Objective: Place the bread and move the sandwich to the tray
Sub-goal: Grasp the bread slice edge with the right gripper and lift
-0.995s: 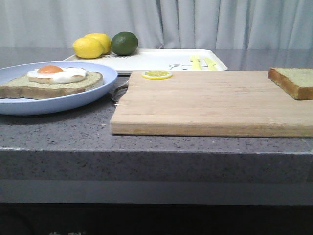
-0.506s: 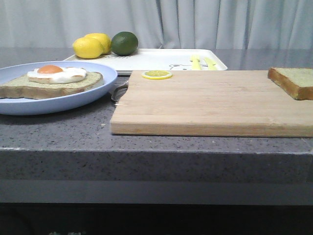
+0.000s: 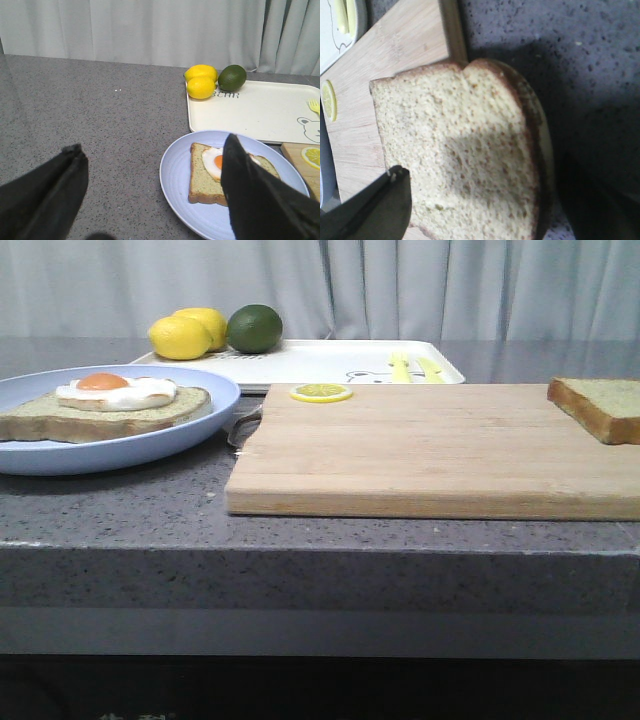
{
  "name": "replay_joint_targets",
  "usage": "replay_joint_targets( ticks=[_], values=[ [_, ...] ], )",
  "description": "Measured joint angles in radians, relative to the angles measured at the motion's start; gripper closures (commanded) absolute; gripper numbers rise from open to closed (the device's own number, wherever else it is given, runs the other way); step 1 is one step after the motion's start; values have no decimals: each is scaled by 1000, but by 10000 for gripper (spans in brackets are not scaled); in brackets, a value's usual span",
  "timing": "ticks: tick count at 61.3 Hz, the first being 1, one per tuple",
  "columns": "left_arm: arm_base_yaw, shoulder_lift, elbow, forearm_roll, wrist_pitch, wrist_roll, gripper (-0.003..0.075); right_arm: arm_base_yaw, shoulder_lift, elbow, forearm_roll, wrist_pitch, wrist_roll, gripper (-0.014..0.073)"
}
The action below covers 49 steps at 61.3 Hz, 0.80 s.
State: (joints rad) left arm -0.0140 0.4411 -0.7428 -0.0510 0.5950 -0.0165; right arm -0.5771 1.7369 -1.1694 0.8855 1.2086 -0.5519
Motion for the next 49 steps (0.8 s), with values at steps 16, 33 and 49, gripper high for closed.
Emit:
replay_joint_targets(
  ticks=[16,33,49],
  values=[
    [0,0,0,0,-1,0,176,2,13,0,17,-9,0,186],
    [0,0,0,0,-1,0,176,2,13,0,52,-16,-2,321],
    [0,0,0,0,-1,0,176,2,-56,0,77,-18,-2,578]
  ],
)
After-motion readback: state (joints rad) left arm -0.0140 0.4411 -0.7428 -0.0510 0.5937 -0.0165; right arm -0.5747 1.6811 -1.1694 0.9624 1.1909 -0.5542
